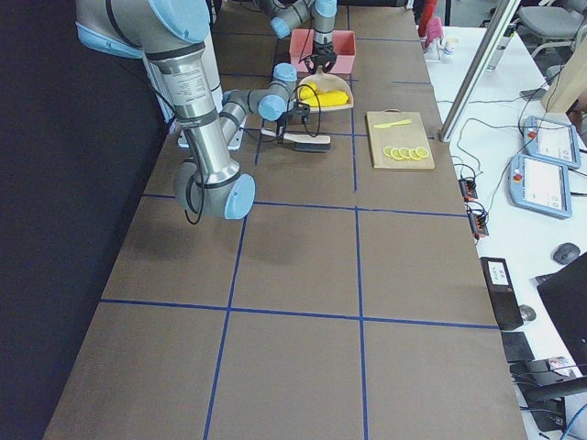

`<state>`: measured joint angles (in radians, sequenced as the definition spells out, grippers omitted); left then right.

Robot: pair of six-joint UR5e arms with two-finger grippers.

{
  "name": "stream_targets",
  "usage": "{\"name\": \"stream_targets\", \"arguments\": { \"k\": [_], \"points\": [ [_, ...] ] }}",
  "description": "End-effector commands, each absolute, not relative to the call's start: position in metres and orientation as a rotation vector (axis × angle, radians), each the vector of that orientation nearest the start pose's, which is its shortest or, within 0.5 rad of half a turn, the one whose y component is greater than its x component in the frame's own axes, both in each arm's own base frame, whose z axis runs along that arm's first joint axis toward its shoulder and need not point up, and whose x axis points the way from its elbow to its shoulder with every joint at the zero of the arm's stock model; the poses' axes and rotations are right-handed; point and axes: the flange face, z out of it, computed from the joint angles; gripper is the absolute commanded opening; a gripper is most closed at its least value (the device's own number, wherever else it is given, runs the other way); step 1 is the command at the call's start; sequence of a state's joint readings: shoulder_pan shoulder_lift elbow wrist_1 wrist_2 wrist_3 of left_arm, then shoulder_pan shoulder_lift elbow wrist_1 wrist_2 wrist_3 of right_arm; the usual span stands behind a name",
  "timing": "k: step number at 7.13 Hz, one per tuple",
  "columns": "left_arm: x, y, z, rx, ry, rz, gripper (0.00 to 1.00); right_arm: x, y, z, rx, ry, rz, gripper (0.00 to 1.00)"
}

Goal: Sweep and dump trash into bin
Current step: 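Lift the dustpan over the bin with left gripper while right draws back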

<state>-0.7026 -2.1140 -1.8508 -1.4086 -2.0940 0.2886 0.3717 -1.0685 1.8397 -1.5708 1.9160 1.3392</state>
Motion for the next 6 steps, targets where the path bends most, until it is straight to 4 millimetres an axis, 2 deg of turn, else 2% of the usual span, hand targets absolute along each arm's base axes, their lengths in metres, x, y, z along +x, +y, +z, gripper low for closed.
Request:
{"name": "stream_targets", "arguments": {
  "k": [1, 2, 5, 6],
  "points": [
    [0.354, -0.475, 0.265, 0.561, 0.792, 1.210, 0.00, -0.546, -0.317, 0.260, -0.076, -0.823, -0.002, 0.00],
    [0.338, -0.481, 0.280, 0.591, 0.798, 1.247, 0.00, -0.546, -0.317, 0.261, -0.069, -0.819, 0.000, 0.00],
    [0.253, -0.509, 0.337, 0.623, 0.769, 1.307, 0.00, -0.546, -0.315, 0.269, -0.059, -0.803, 0.005, 0.00],
    [0.218, -0.516, 0.353, 0.631, 0.774, 1.300, 0.00, -0.547, -0.315, 0.268, -0.059, -0.805, 0.003, 0.00]
  ]
}}
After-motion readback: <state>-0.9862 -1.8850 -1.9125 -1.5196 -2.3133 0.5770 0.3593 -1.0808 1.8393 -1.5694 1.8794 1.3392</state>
